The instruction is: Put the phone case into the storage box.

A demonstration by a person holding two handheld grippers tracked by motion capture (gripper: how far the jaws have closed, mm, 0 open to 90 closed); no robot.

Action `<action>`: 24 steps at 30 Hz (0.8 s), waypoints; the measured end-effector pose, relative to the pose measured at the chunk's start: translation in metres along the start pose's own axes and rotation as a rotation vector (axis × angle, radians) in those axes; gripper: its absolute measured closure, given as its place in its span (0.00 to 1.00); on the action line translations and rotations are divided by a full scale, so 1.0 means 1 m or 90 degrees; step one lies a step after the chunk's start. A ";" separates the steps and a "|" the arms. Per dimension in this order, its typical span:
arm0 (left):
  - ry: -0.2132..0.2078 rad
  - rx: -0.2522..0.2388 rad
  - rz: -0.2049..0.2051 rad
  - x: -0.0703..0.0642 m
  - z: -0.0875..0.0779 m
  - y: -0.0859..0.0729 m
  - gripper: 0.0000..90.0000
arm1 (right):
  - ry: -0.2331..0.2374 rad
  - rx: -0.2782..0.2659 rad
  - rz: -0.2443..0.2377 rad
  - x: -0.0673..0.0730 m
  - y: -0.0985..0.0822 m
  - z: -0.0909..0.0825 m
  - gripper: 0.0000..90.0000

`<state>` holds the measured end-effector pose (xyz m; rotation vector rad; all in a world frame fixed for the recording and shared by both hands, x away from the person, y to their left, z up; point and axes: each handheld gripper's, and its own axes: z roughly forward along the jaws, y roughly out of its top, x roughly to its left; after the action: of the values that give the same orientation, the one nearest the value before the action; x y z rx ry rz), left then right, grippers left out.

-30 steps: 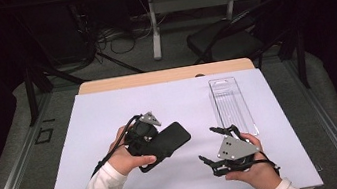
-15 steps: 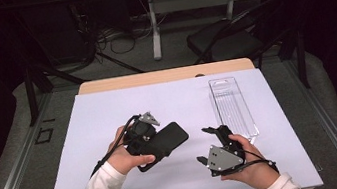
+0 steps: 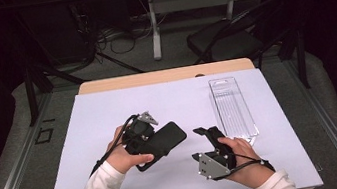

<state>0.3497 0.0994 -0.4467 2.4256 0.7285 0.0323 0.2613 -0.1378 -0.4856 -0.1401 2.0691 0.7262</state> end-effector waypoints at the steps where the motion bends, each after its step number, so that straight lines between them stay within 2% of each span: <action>1: 0.000 -0.001 -0.001 0.000 0.000 0.000 0.16 | -0.001 0.000 -0.012 0.000 0.001 0.001 0.21; 4: 0.002 -0.003 0.000 0.001 -0.001 -0.001 0.16 | -0.006 0.004 -0.025 0.000 0.003 0.003 0.22; 5: 0.001 -0.003 -0.003 0.002 -0.002 -0.001 0.16 | -0.013 0.001 -0.042 0.001 0.005 0.005 0.23; 9: 0.001 -0.003 -0.003 0.002 -0.002 -0.002 0.16 | -0.030 0.002 -0.075 0.000 0.007 0.006 0.25; 12: 0.002 -0.004 -0.004 0.003 -0.002 -0.002 0.16 | -0.044 -0.002 -0.082 0.001 0.008 0.005 0.26; 20: -0.001 -0.001 -0.004 0.002 -0.001 -0.002 0.16 | -0.056 -0.002 -0.108 0.005 0.008 0.005 0.30; 24: -0.002 0.000 -0.004 0.002 0.000 -0.002 0.16 | -0.059 0.003 -0.107 0.006 0.007 0.006 0.30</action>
<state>0.3504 0.1017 -0.4485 2.4230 0.7338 0.0255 0.2595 -0.1275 -0.4895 -0.2692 1.9447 0.6134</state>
